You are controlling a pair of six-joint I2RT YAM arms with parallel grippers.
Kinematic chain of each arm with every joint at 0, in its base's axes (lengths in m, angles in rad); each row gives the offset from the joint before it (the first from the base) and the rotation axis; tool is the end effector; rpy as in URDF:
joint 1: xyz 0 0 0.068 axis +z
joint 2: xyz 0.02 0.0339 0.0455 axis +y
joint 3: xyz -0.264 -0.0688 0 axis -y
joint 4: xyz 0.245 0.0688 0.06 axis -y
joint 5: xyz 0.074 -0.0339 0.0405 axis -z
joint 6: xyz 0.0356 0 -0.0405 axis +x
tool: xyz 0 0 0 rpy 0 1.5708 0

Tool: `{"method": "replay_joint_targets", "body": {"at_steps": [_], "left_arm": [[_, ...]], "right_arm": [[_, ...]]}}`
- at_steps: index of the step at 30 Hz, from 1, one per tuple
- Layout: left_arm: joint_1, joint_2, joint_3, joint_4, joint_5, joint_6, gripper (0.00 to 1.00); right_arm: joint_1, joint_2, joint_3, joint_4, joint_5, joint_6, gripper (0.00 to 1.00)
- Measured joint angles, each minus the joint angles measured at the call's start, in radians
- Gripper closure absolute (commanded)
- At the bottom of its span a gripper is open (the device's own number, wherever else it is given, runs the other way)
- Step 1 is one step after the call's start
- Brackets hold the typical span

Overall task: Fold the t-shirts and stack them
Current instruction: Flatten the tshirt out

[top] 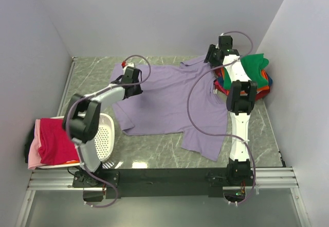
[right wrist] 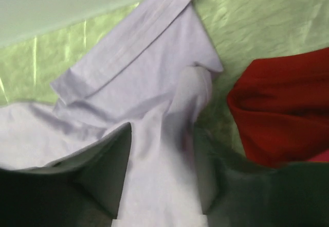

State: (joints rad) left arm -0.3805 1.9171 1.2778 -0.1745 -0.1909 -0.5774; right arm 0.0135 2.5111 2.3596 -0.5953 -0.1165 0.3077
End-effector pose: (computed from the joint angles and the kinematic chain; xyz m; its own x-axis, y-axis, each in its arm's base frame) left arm 0.3895 -0.1485 0.1846 -0.6985 -0.2978 -0.6507 -0.1642 0.9517 -0.2593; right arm 0.5646 0.0118 0.2172 -0.6772 0.2917 -0.6755 0.1117 0.9482 0.2975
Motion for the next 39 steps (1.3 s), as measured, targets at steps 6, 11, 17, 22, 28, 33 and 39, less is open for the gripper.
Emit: {"method": "replay_joint_targets", "body": {"at_steps": [6, 11, 17, 22, 28, 33, 39], "left_arm": [[-0.111, -0.274, -0.096, -0.093, -0.238, 0.009, 0.71], [-0.224, -0.327, -0.135, -0.252, -0.442, -0.043, 0.71], [-0.314, -0.314, -0.229, -0.446, -0.541, -0.12, 0.71], [-0.343, -0.314, -0.301, -0.44, -0.537, -0.127, 0.71], [-0.372, -0.314, -0.341, -0.4, -0.486, -0.125, 0.72], [-0.382, -0.309, -0.358, -0.356, -0.441, -0.122, 0.7], [-0.382, -0.275, -0.36, -0.331, -0.401, -0.114, 0.7]], "right_arm": [[-0.001, -0.043, -0.092, 0.033, -0.071, -0.005, 0.29], [-0.001, -0.16, -0.241, 0.082, -0.091, -0.006, 0.26], [0.0, -0.38, -0.422, 0.143, -0.085, -0.006, 0.25], [0.0, -0.548, -0.537, 0.201, -0.071, -0.01, 0.25], [0.0, -0.679, -0.676, 0.224, -0.051, -0.015, 0.25], [0.0, -0.744, -0.793, 0.23, -0.043, -0.018, 0.25], [0.0, -0.808, -0.896, 0.234, -0.03, -0.023, 0.25]]}}
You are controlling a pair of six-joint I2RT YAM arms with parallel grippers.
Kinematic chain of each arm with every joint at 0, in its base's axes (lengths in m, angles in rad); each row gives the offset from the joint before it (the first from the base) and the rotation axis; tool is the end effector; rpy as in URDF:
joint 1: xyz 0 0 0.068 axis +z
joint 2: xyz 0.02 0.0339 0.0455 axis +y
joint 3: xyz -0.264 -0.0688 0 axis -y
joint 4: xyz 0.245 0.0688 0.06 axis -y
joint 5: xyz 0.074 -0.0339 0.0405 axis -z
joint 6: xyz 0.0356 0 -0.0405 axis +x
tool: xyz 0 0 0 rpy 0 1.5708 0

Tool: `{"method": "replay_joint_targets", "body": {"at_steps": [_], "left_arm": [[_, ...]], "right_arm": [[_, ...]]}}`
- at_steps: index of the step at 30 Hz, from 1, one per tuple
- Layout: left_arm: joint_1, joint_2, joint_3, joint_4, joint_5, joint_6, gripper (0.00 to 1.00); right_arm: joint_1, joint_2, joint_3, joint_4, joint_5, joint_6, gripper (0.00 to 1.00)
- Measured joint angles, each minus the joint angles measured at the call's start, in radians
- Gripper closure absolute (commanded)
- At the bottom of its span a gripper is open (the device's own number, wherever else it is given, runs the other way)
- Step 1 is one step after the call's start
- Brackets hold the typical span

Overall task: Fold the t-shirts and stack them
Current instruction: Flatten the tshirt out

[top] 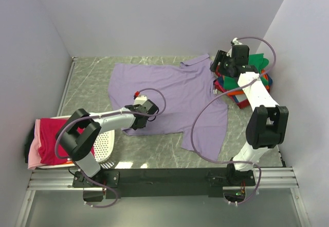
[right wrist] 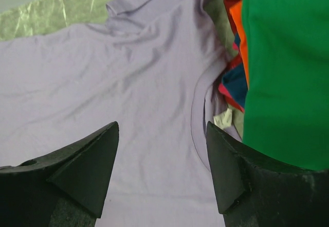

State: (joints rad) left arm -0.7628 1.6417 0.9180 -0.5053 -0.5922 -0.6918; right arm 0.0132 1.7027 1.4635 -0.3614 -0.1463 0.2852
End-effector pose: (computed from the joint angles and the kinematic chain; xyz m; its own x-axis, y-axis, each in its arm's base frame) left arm 0.2282 -0.1907 0.1620 -0.8039 0.0362 -0.5936 -0.0971 0.9767 0.1912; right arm 0.3970 0.0104 0.3137 -0.5798 0.2707 -0.7685 0.0311 0.9498 0.3112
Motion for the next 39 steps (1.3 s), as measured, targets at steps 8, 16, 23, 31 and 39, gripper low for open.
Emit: {"method": "replay_joint_targets", "body": {"at_steps": [8, 16, 23, 31, 39], "left_arm": [[0.0, 0.023, 0.0, -0.01, 0.002, -0.011, 0.7], [-0.003, 0.021, 0.0, -0.033, -0.01, -0.043, 0.7], [-0.005, 0.006, 0.0, -0.072, -0.014, -0.058, 0.7], [-0.005, -0.003, 0.0, -0.096, -0.015, -0.063, 0.7], [-0.005, 0.006, 0.0, -0.095, -0.013, -0.064, 0.7]], "right_arm": [[0.0, -0.042, -0.047, 0.002, 0.014, -0.007, 0.25], [0.0, -0.042, -0.049, 0.002, 0.023, -0.007, 0.25], [0.0, -0.042, -0.049, 0.001, 0.026, -0.007, 0.25], [0.0, -0.042, -0.049, -0.009, 0.03, -0.007, 0.25], [0.0, -0.042, -0.049, -0.02, 0.034, -0.007, 0.25]]}}
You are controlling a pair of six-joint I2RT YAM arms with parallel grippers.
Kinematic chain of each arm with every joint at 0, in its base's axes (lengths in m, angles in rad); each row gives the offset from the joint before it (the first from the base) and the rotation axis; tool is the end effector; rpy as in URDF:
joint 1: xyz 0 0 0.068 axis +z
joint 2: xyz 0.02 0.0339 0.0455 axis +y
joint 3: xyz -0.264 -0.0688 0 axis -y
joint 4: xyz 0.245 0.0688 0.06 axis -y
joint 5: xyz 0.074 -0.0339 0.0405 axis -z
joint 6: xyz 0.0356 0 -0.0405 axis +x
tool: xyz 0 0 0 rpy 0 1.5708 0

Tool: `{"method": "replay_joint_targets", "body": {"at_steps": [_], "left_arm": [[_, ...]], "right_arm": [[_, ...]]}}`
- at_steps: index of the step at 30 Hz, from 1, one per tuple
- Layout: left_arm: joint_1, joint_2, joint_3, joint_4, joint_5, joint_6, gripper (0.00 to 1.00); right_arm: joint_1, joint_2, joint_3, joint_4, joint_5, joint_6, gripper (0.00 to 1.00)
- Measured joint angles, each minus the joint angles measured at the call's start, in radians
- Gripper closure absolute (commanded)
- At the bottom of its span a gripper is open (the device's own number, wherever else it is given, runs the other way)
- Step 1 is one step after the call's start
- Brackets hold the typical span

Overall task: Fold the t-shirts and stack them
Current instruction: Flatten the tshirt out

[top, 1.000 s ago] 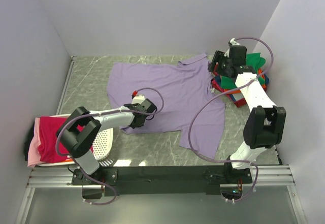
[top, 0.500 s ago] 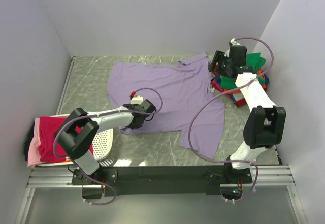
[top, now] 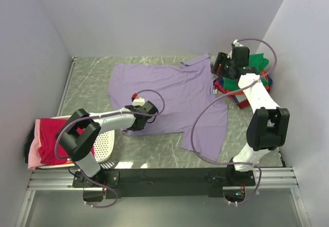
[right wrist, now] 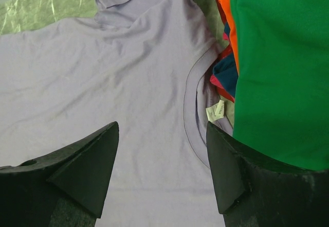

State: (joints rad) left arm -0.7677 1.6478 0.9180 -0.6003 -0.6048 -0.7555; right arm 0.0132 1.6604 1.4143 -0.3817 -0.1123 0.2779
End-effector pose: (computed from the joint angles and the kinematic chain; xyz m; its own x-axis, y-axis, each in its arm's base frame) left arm 0.2209 -0.1851 0.1578 -0.8335 0.0206 -0.5521 -0.1342 0.9618 0.2385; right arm 0.3843 0.0091 0.3107 -0.5933 0.2648 -0.7602 0.0613 0.9565 0.2853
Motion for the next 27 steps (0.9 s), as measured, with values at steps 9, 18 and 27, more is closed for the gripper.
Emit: {"method": "replay_joint_targets", "body": {"at_steps": [9, 18, 27], "left_arm": [[0.0, -0.003, -0.01, 0.028, 0.015, 0.01, 0.69], [0.0, -0.003, -0.011, 0.019, 0.012, 0.0, 0.81], [0.0, -0.003, -0.011, 0.009, -0.003, -0.011, 0.99]], "right_arm": [[0.0, 0.0, 0.0, -0.005, 0.0, 0.0, 0.25], [0.0, 0.0, 0.0, -0.009, 0.001, 0.0, 0.25], [0.015, -0.004, 0.0, -0.03, 0.019, 0.0, 0.27]]}}
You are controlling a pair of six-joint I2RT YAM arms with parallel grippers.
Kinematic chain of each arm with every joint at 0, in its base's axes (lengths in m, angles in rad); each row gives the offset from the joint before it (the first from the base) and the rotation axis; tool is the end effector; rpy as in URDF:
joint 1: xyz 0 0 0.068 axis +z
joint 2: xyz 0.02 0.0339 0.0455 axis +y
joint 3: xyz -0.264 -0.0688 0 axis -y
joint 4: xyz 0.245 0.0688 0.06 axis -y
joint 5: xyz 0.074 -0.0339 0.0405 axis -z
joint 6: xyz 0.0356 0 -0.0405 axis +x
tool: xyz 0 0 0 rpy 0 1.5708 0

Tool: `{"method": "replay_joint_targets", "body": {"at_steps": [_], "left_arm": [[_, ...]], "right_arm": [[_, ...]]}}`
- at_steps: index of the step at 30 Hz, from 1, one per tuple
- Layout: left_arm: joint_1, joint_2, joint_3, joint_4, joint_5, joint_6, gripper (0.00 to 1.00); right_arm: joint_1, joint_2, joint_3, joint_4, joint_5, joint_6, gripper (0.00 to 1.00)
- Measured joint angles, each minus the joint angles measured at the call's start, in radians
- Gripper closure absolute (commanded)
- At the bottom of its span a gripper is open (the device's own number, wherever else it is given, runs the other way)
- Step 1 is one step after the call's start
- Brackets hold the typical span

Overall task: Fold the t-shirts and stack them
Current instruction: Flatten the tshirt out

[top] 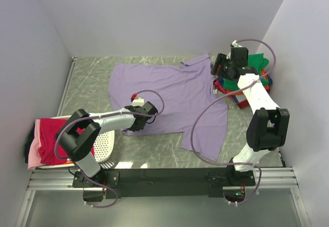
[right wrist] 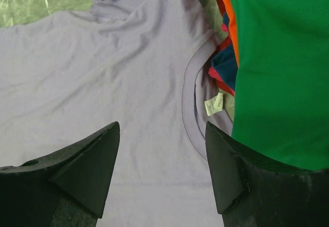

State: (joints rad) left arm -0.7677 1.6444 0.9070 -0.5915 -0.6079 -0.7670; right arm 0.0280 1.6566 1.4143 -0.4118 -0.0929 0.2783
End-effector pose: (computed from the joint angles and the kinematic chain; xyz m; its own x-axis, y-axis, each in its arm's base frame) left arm 0.2198 -0.1839 0.1563 -0.8303 0.0097 -0.5573 -0.1452 0.9616 0.2330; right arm 0.3815 0.0140 0.3094 -0.6127 0.2565 -0.7476 0.0695 0.9597 0.2723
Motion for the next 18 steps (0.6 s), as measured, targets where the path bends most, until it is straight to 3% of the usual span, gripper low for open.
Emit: {"method": "replay_joint_targets", "body": {"at_steps": [11, 18], "left_arm": [[0.014, -0.078, 0.0, 0.006, -0.013, -0.003, 0.99], [0.119, -0.214, 0.0, 0.071, 0.024, 0.031, 0.99]], "right_arm": [[0.159, -0.217, -0.203, -0.018, 0.095, 0.022, 0.27], [0.256, -0.315, -0.38, -0.114, 0.197, 0.087, 0.28]]}}
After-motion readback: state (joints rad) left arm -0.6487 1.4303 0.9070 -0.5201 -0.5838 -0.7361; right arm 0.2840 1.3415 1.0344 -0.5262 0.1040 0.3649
